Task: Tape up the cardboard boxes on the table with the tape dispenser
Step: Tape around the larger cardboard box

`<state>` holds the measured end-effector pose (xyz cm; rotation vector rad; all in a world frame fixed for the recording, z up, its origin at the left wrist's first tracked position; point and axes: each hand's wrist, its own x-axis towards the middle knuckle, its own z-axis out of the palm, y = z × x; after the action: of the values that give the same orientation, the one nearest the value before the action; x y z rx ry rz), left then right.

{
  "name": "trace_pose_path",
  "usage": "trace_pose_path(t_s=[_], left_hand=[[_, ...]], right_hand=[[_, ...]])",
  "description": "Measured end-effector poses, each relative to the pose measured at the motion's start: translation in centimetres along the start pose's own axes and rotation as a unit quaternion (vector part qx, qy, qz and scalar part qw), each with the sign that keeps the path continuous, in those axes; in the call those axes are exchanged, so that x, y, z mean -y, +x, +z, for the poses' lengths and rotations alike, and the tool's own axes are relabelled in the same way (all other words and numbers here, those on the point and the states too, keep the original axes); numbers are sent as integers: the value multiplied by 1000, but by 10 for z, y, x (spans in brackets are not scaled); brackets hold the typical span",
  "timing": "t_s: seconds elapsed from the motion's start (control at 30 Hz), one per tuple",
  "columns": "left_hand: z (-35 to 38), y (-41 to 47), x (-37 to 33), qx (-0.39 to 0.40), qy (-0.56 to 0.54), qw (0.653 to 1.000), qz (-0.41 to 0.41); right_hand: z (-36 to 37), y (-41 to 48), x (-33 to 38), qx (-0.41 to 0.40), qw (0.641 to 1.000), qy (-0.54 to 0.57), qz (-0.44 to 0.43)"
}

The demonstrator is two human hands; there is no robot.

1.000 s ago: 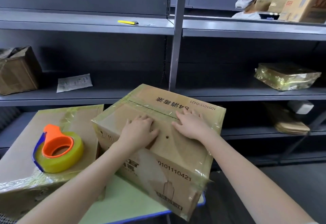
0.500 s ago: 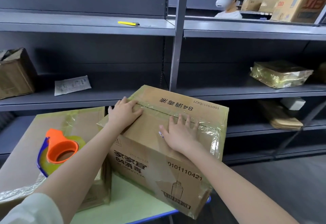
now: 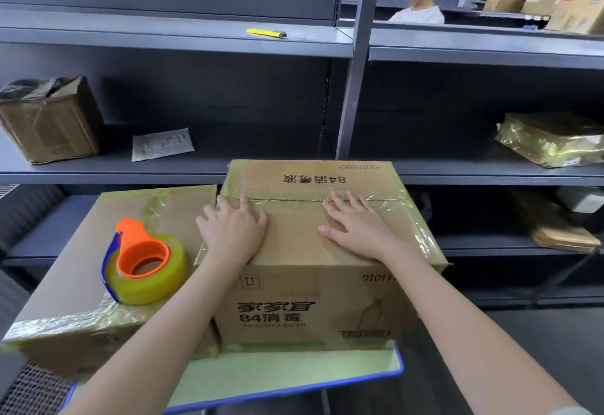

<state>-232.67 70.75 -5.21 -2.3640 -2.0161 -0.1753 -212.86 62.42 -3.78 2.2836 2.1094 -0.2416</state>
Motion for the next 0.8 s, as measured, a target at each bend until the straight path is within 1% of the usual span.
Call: trace_pose_path(t_s=[0.27, 0.37, 0.43, 0.53, 0.6, 0.67, 0.73, 0.8], left_hand=[[-2, -4, 5, 2, -24, 1000, 0], [-7, -6, 11, 8, -38, 999, 24], [-9, -7, 21, 21, -73, 996, 46], [-11, -8, 41, 24, -193, 978, 74], [-12, -9, 57, 7, -255, 963, 83], [-12, -10, 75, -10, -281, 957, 70], [-12, -10, 95, -19, -290, 956, 44], [-8, -10, 118, -18, -275, 961, 24]], right_hand=[[0, 6, -1, -16, 1000, -6, -17], [-2, 8, 4, -47, 998, 45, -1], [-3, 13, 15, -73, 994, 70, 32], [-2, 22, 41, -98, 992, 52, 53], [0, 28, 63, -123, 990, 69, 23], [1, 35, 88, -142, 985, 95, -21], [0, 43, 117, -132, 982, 120, -67], [-1, 50, 146, -107, 980, 126, -109]])
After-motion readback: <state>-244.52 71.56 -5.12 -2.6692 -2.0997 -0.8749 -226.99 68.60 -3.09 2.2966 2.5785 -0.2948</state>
